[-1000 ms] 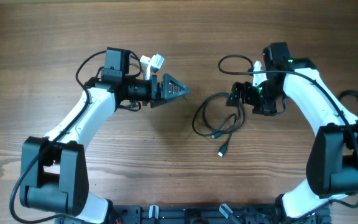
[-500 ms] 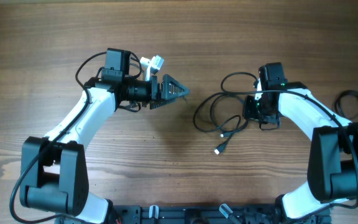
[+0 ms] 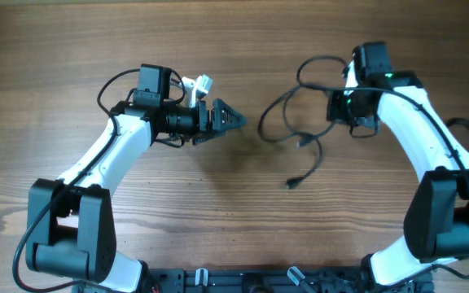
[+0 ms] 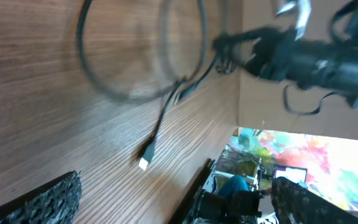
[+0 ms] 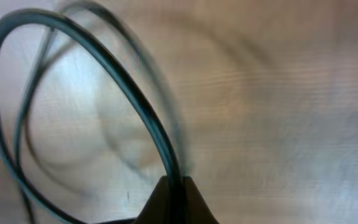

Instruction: Untangle cables

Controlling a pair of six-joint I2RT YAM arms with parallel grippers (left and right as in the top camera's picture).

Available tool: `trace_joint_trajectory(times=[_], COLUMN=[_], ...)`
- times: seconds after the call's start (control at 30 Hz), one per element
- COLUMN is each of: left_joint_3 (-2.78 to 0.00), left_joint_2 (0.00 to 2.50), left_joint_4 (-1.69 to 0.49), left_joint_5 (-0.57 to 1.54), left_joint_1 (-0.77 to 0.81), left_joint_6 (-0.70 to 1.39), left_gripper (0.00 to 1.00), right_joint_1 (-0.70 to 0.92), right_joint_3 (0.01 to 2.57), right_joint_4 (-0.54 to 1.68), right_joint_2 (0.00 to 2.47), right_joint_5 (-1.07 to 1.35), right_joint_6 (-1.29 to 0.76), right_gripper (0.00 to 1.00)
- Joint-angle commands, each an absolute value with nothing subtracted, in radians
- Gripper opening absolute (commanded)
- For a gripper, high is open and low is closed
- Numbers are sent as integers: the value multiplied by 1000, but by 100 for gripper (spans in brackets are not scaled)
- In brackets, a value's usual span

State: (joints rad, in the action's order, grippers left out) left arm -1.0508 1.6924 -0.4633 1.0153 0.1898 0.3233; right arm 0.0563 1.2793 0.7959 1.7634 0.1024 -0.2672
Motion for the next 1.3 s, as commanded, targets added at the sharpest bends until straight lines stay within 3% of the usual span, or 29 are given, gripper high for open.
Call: trace_joint_trajectory(times=[0.0,0.17,0.37,0.53,0.67,0.7,0.77,0.83,0.93,1.07,1.1,1.13,1.17,1.27], left_joint_3=[-1051,-1051,-1051,-1051,-1051,-1051,-1051,-1051,-1051,-1051,-1051,-1051,-1051,-1051], left_joint_2=[1702,1702,1702,1702,1702,1702,1702,1702,1702,1702,1702,1702,1702,1702], left_joint_4=[-503,-523,-525,-525,-524,-524,-525,-525,-525,-524,-523,-516,-508,-460], left_joint_5=[945,944,944,931,906,906,907,906,879,812,783,732,693,507], left_joint_1=[194,194,194,194,194,194,194,194,194,194,194,193,192,192], left_joint_6=[307,307,307,307,307,307,307,307,308,340,358,393,422,499], left_gripper=[100,100,100,100,100,100,100,100,100,97,73,11,4,4], right_joint_1=[-42,-222,-544,-731,-772,-771,-763,-739,-674,-514,-469,-415,-376,-229], right_joint_3=[1299,1299,1372,1381,1341,1328,1314,1314,1314,1314,1314,1314,1314,1314], right_joint_4=[742,664,659,690,719,719,719,719,720,727,726,725,726,733], right_joint_2=[1773,1773,1747,1709,1711,1711,1711,1711,1711,1711,1711,1711,1711,1711], right_joint_5=[67,226,603,463,214,210,210,216,263,262,262,262,258,258], right_joint_6=[-354,-404,-483,-504,-497,-498,-497,-497,-457,-443,-435,-417,-417,-364], right_gripper=[4,4,4,4,4,15,55,75,88,92,92,92,93,94])
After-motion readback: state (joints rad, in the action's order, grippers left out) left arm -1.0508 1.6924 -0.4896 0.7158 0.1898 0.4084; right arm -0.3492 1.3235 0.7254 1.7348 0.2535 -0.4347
